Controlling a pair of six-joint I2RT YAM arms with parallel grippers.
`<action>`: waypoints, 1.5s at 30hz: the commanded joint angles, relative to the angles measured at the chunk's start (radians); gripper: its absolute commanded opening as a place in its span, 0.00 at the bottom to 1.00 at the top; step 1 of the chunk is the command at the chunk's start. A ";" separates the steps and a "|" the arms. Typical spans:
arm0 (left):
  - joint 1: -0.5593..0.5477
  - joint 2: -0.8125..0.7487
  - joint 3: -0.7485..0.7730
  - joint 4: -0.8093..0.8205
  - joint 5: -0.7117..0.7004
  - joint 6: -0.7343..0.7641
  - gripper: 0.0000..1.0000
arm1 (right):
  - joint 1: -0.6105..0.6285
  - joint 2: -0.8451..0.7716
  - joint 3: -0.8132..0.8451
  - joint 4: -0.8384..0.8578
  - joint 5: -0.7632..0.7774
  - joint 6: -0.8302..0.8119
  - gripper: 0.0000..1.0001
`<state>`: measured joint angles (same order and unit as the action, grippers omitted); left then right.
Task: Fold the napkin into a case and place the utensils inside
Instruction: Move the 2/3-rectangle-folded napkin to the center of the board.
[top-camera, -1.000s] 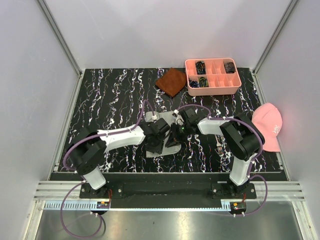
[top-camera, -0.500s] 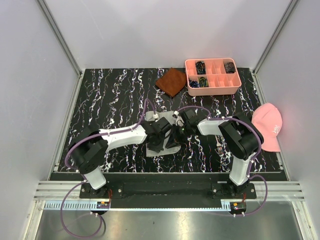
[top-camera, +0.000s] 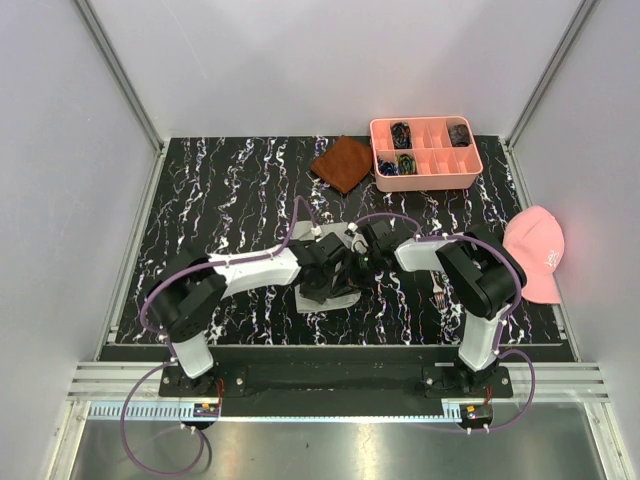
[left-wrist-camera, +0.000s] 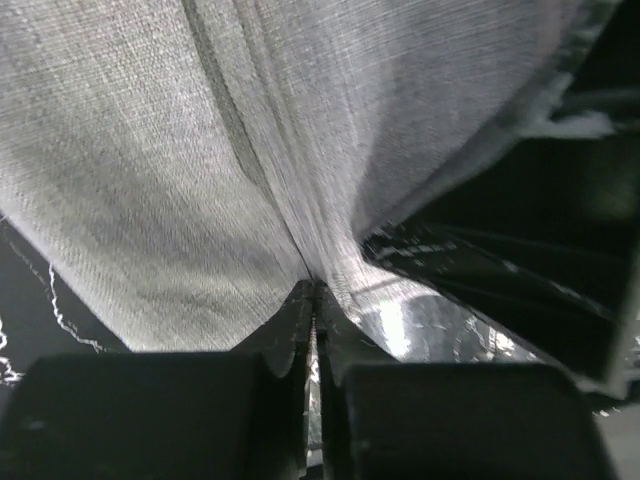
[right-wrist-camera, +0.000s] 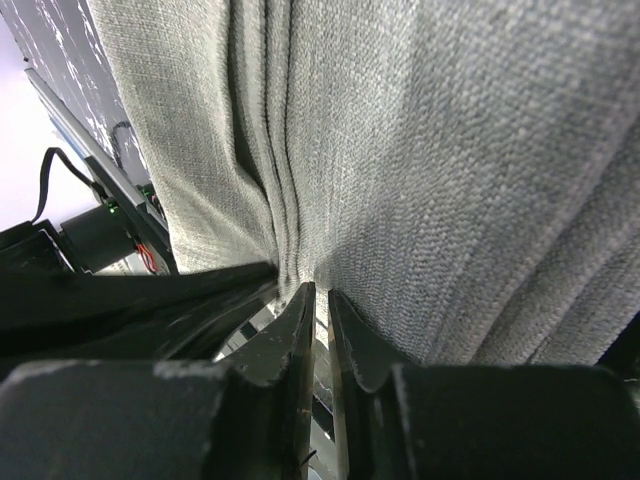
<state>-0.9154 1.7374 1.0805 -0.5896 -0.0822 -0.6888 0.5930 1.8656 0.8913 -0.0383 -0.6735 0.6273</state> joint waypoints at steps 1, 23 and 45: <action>0.007 -0.009 0.013 0.033 0.004 0.021 0.16 | 0.001 -0.020 -0.012 -0.002 0.012 -0.001 0.17; 0.312 -0.357 -0.260 0.217 0.361 -0.020 0.12 | 0.122 0.016 0.115 -0.002 -0.066 0.048 0.19; 0.339 -0.254 -0.510 0.389 0.406 -0.031 0.08 | 0.082 0.101 0.051 0.029 -0.041 0.037 0.13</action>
<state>-0.5724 1.4910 0.6075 -0.1547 0.3748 -0.7654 0.6788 1.9343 0.9474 -0.0181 -0.7444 0.6727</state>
